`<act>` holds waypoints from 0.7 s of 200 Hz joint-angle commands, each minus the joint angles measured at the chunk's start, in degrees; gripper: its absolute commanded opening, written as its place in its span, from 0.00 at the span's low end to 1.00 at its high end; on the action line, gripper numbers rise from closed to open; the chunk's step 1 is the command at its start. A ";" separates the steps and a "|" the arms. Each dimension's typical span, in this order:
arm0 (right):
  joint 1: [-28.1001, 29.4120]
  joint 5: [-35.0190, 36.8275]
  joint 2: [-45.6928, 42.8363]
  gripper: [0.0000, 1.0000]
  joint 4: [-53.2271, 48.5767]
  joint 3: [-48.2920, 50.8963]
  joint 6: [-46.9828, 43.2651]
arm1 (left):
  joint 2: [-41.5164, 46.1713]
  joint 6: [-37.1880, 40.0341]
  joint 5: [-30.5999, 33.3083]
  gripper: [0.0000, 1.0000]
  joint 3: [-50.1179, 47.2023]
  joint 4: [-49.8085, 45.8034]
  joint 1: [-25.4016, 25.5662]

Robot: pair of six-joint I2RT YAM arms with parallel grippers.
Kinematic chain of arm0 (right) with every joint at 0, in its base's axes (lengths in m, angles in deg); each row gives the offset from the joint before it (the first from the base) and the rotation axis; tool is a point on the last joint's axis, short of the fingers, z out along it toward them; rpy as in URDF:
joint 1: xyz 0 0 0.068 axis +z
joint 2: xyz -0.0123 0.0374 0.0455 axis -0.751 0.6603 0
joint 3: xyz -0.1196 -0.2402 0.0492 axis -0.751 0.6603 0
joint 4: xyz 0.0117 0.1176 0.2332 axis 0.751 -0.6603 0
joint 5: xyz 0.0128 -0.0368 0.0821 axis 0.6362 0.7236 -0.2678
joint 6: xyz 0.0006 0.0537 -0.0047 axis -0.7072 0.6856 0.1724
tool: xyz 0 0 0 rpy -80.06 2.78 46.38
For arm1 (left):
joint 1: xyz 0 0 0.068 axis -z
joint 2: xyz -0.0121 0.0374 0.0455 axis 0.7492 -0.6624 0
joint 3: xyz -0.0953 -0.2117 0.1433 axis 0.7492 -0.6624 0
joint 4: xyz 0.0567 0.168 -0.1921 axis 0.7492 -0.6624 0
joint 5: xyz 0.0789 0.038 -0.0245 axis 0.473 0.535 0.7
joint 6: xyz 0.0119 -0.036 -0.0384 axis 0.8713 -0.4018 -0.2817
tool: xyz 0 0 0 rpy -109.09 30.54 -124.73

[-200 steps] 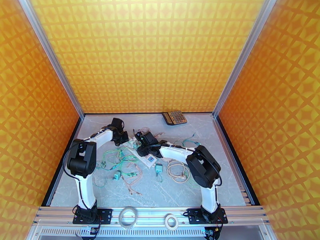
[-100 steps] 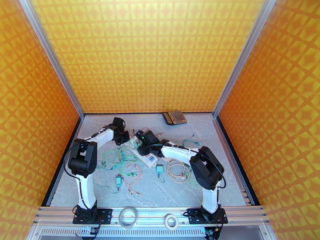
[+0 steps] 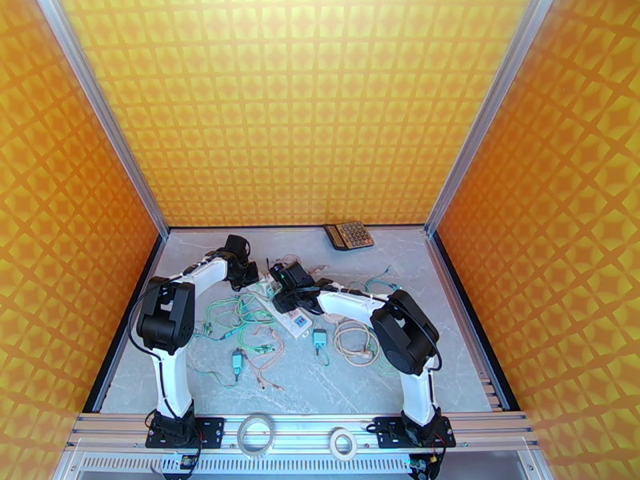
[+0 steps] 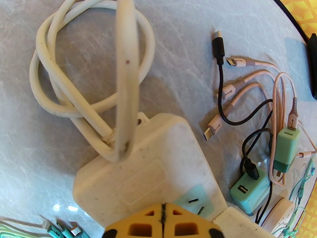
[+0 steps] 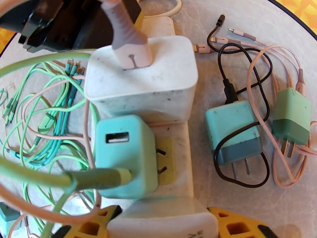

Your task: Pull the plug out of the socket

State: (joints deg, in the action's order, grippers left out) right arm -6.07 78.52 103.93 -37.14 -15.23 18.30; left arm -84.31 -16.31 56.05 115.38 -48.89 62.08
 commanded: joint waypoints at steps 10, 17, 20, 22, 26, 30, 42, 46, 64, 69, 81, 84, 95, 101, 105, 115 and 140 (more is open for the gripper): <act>0.23 -3.24 -0.45 0.33 3.37 -1.35 2.62 | -2.53 1.03 2.01 0.04 -0.35 -2.81 0.24; 0.48 -2.19 -1.34 0.33 3.80 -0.89 2.41 | -2.52 1.01 2.02 0.04 -0.24 -2.87 0.20; 0.72 -1.41 -1.68 0.33 3.98 -0.74 2.10 | -2.59 0.99 2.10 0.04 -0.24 -2.89 0.23; 0.90 -0.93 -1.92 0.33 4.08 -0.56 1.90 | -2.60 1.02 2.10 0.04 -0.24 -2.87 0.24; 1.23 0.27 -2.33 0.33 4.26 -0.21 1.29 | -2.61 0.98 2.12 0.04 -0.31 -2.88 0.24; 1.70 1.32 -2.75 0.33 4.38 0.01 0.49 | -2.65 1.00 2.18 0.04 -0.25 -2.91 0.25; 3.33 4.67 -3.49 0.34 4.41 0.37 -1.78 | -2.77 1.03 2.26 0.04 -0.17 -2.99 0.28; 3.91 5.58 -3.56 0.34 4.30 0.40 -2.53 | -2.79 0.96 2.26 0.04 -0.16 -3.01 0.24; 6.02 8.58 -3.44 0.34 4.05 0.53 -4.81 | -2.96 1.02 2.36 0.04 -0.23 -3.00 0.24; 6.43 9.16 -3.24 0.34 3.99 0.55 -5.26 | -3.01 0.91 2.37 0.04 -0.22 -3.00 0.26; 7.01 9.86 -2.88 0.34 3.89 0.39 -5.50 | -3.05 0.94 2.36 0.04 -0.19 -2.91 0.24; 7.04 9.87 -2.72 0.34 3.81 0.34 -5.41 | -3.00 0.90 2.31 0.04 -0.24 -2.93 0.24; 7.03 10.01 -2.71 0.34 3.79 0.38 -4.85 | -3.05 0.94 2.36 0.04 -0.24 -2.94 0.30; 7.02 10.01 -2.80 0.34 3.88 0.53 -4.63 | -3.09 0.94 2.37 0.04 -0.23 -3.01 0.32; 6.94 10.04 -2.90 0.34 4.03 0.53 -4.42 | -3.01 1.01 2.37 0.04 -0.23 -2.99 0.32; 6.60 9.58 -3.11 0.33 4.20 0.71 -3.75 | -3.05 1.03 2.35 0.04 -0.24 -3.01 0.36; 3.95 4.24 -4.09 0.33 4.68 1.10 -0.18 | -2.99 1.07 2.42 0.04 -0.46 -2.91 0.32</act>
State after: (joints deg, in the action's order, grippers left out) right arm -0.58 88.31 103.62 -36.27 -14.77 16.29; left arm -84.31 -16.28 56.59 115.46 -49.33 62.08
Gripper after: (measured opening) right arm 0.517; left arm 0.038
